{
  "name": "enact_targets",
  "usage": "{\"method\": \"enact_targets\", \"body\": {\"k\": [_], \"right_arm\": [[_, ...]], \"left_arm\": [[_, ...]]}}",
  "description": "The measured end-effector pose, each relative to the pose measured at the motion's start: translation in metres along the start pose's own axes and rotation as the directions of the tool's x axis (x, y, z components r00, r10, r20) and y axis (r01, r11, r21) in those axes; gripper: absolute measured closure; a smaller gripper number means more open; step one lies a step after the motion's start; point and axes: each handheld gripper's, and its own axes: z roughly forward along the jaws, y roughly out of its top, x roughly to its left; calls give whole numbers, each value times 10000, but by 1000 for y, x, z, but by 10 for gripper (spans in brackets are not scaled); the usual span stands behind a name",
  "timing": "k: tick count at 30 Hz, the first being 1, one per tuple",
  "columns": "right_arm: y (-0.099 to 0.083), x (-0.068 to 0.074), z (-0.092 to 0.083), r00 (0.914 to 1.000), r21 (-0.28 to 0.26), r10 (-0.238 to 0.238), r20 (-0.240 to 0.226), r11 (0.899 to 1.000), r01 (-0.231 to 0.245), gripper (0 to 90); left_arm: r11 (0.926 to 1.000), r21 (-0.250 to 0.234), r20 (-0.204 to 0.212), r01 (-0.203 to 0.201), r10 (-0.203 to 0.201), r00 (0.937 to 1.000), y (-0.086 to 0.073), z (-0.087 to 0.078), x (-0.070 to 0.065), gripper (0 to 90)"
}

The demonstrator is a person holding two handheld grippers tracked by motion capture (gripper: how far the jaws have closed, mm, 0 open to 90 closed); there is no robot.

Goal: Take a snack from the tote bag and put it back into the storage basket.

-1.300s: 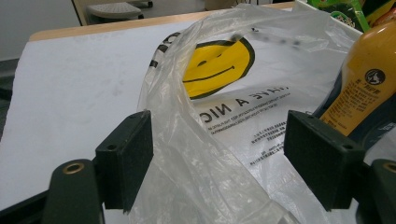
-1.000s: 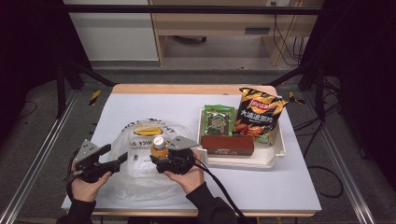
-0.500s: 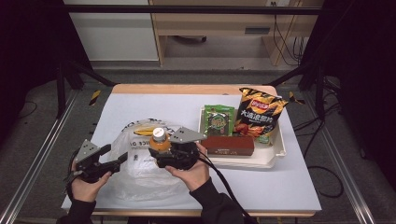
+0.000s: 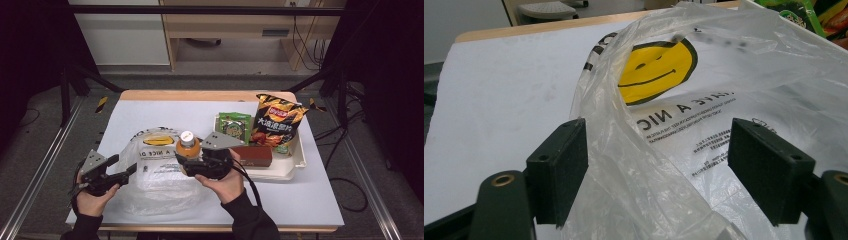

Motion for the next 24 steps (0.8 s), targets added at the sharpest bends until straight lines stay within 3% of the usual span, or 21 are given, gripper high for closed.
{"method": "enact_targets", "body": {"k": [14,24], "right_arm": [[-11,-32,-50,9971,-135,62,755,9999,-52,303],[-24,-62,-91,9909,-213,214,1327,9996,-188,303]], "left_arm": [[10000,-13,42,-9,9,10000,0,0,-2,235],[10000,4,19,-19,19,10000,1,0,-3,234]]}}
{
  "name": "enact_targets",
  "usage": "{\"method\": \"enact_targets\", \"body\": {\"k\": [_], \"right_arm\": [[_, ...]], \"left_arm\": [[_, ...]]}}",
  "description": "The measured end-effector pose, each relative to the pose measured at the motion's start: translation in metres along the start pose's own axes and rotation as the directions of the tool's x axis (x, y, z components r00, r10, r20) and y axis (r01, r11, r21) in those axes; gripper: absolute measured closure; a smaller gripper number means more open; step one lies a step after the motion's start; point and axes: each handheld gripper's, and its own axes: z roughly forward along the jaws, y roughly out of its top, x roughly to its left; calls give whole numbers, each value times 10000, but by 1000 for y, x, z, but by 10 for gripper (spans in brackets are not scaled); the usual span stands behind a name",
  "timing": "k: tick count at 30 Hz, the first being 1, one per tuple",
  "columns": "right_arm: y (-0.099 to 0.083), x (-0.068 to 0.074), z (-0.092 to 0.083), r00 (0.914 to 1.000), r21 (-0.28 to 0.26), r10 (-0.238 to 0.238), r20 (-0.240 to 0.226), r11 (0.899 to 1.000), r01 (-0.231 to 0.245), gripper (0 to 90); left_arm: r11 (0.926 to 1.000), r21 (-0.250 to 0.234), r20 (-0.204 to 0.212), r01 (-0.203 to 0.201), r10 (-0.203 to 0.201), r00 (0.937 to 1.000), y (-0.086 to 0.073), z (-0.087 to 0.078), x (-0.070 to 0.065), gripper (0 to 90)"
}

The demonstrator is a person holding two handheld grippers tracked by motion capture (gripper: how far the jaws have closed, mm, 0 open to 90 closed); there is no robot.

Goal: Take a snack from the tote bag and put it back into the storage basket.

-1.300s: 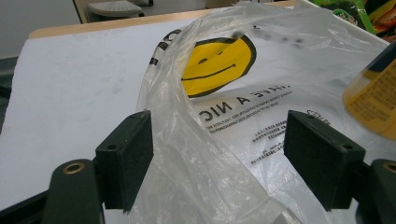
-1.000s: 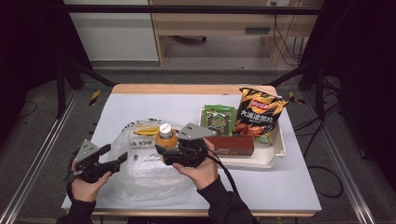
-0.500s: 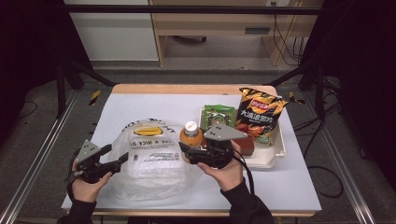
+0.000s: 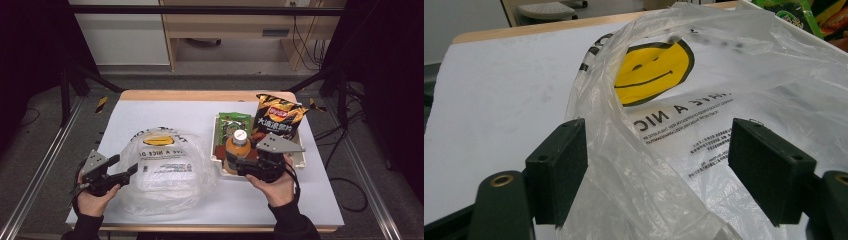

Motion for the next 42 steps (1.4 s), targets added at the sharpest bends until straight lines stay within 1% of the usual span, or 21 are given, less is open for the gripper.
{"method": "enact_targets", "body": {"k": [5,9,14,21,23,25,29,33,42], "right_arm": [[-6,-15,-13,9997,-19,127,201,9999,-126,303],[-10,-23,-18,9995,-14,120,277,9999,-120,303],[-16,-32,-24,9984,65,176,535,9998,-179,303],[-26,-45,-33,9960,3,448,768,9990,-449,303],[-27,-49,-36,9946,90,532,888,9985,-542,303],[-28,-53,-38,9930,71,553,1039,9984,-564,303],[-28,-60,-45,9910,-41,633,1183,9980,-632,303],[-30,-66,-49,9889,-46,712,1303,9975,-712,303],[-31,-84,-54,9806,-129,972,1700,9953,-964,302]], "left_arm": [[10000,-8,-7,-17,17,10000,0,0,-1,233],[10000,-24,-12,-17,17,10000,0,0,-1,233],[10000,-34,-20,-21,21,10000,0,0,-1,233],[10000,-31,-29,-28,28,10000,0,0,-1,232],[10000,-33,-41,-35,35,10000,0,0,-1,233],[10000,-44,-40,-23,23,10000,0,0,-1,233],[10000,-23,-15,-49,49,10000,0,0,-2,232],[10000,-23,15,-58,58,10000,0,0,-2,232],[10000,-15,50,-86,86,10000,1,0,-3,231]]}}
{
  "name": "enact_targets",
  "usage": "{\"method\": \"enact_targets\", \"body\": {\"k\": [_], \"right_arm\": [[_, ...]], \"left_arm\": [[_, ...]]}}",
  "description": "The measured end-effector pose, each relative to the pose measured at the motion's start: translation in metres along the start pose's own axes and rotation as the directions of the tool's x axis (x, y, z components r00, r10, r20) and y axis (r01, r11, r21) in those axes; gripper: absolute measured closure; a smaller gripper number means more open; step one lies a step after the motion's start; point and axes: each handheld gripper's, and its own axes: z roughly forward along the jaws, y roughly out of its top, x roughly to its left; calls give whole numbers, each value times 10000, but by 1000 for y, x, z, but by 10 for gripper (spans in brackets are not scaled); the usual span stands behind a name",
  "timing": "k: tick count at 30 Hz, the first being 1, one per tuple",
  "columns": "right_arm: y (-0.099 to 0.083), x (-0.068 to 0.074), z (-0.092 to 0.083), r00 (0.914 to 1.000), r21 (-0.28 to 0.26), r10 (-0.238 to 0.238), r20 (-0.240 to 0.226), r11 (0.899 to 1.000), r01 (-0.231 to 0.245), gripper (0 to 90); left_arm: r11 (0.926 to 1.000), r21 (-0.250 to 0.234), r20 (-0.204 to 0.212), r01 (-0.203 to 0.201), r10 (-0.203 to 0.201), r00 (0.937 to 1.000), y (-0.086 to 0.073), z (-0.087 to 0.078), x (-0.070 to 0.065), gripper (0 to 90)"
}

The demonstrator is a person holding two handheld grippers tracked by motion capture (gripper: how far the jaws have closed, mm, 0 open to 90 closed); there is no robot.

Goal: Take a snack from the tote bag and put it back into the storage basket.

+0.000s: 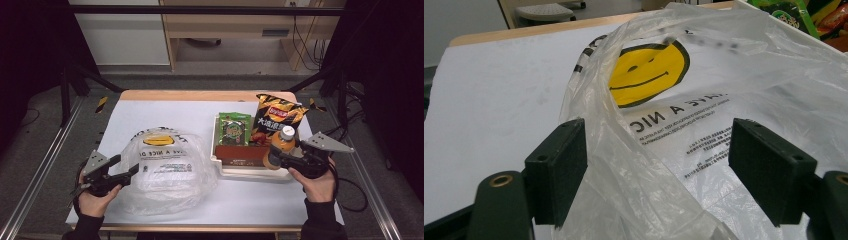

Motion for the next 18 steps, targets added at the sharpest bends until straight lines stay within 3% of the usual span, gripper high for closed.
{"method": "enact_targets", "body": {"k": [18], "right_arm": [[-6,-35,1,9979,165,440,476,9989,-449,302]], "left_arm": [[10000,-9,8,-27,27,10000,0,0,-1,230]]}}
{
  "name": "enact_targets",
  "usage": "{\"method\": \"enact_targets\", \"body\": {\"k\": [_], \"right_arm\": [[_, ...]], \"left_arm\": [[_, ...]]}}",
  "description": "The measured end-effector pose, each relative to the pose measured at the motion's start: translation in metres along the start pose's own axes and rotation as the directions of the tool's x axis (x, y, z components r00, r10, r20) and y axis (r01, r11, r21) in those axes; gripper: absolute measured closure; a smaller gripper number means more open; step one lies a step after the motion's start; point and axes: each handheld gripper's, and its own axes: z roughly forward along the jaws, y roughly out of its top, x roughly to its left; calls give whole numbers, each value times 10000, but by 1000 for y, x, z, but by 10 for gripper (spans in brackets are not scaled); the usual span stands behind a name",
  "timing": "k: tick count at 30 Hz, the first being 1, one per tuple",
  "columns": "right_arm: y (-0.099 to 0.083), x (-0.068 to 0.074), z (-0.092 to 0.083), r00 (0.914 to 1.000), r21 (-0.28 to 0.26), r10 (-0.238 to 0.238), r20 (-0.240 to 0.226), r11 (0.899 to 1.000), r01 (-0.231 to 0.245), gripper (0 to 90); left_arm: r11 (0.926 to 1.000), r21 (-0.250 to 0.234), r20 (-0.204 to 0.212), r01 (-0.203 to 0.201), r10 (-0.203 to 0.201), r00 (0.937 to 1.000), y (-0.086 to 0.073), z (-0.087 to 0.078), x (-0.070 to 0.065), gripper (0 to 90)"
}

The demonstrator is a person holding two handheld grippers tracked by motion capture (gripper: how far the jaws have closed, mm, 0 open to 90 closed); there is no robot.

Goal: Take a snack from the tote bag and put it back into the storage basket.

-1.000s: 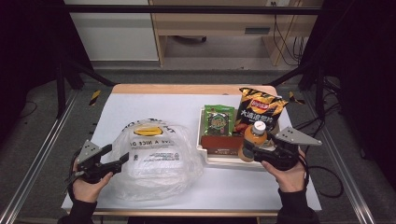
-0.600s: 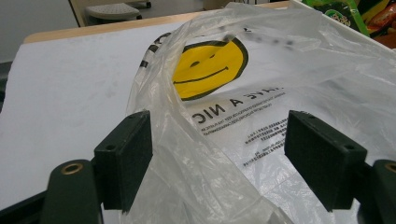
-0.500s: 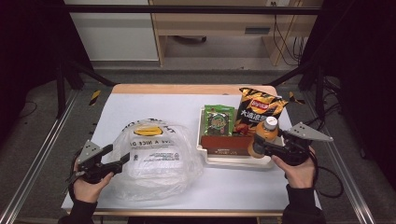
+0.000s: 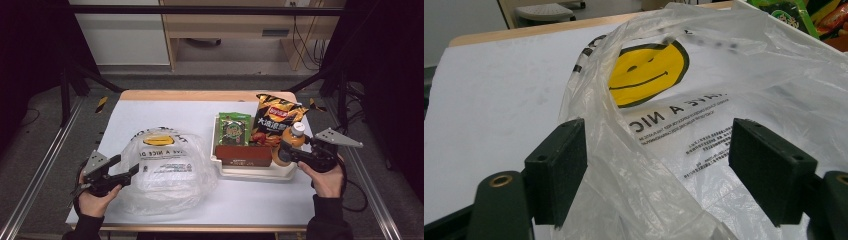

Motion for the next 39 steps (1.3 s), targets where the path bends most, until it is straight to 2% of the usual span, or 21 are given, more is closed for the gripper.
{"method": "enact_targets", "body": {"k": [14,24,27,39], "right_arm": [[-15,-12,8,9996,343,3,296,9994,-13,302],[-29,-16,22,9993,915,-6,373,9958,-28,302],[-31,-18,25,9989,1154,-162,433,9933,111,301],[-44,-28,28,9988,1384,154,468,9901,-217,299]], "left_arm": [[10000,-60,5,-1,1,10000,1,-2,0,230],[10000,-76,19,-42,42,10000,1,-2,0,230],[10000,-80,18,-42,43,10000,1,-2,0,230],[9999,-122,43,-25,25,10000,1,-3,0,230]]}}
